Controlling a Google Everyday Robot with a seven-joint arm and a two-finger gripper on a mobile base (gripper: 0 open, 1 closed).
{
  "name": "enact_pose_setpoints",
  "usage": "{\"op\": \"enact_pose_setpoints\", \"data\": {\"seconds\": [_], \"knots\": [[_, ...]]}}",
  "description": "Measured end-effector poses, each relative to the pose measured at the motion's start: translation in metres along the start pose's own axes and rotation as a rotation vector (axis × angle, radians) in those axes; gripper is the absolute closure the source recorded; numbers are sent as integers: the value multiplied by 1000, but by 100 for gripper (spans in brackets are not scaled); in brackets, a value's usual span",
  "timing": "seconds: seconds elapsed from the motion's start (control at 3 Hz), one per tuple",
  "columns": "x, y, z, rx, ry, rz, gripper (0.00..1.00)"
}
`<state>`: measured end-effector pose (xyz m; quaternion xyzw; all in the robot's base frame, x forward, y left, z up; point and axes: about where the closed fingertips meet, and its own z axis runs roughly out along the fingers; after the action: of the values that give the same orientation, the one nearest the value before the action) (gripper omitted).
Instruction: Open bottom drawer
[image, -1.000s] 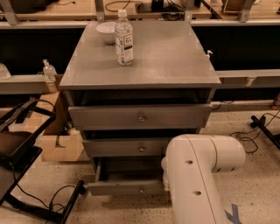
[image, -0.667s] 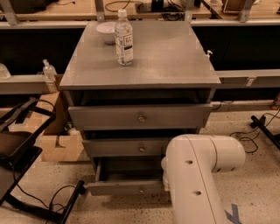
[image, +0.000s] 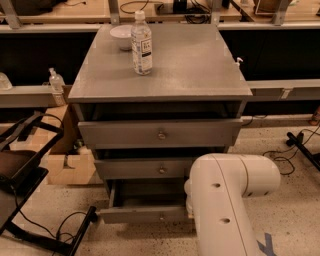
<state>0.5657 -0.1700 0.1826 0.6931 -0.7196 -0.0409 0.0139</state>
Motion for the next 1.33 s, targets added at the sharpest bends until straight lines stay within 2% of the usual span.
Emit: {"op": "enact_pose_setpoints", "data": {"seconds": [0.33,1.33], "knots": [[0,0,0,0,0,0,86],[0,0,-1,0,0,0,15]]}}
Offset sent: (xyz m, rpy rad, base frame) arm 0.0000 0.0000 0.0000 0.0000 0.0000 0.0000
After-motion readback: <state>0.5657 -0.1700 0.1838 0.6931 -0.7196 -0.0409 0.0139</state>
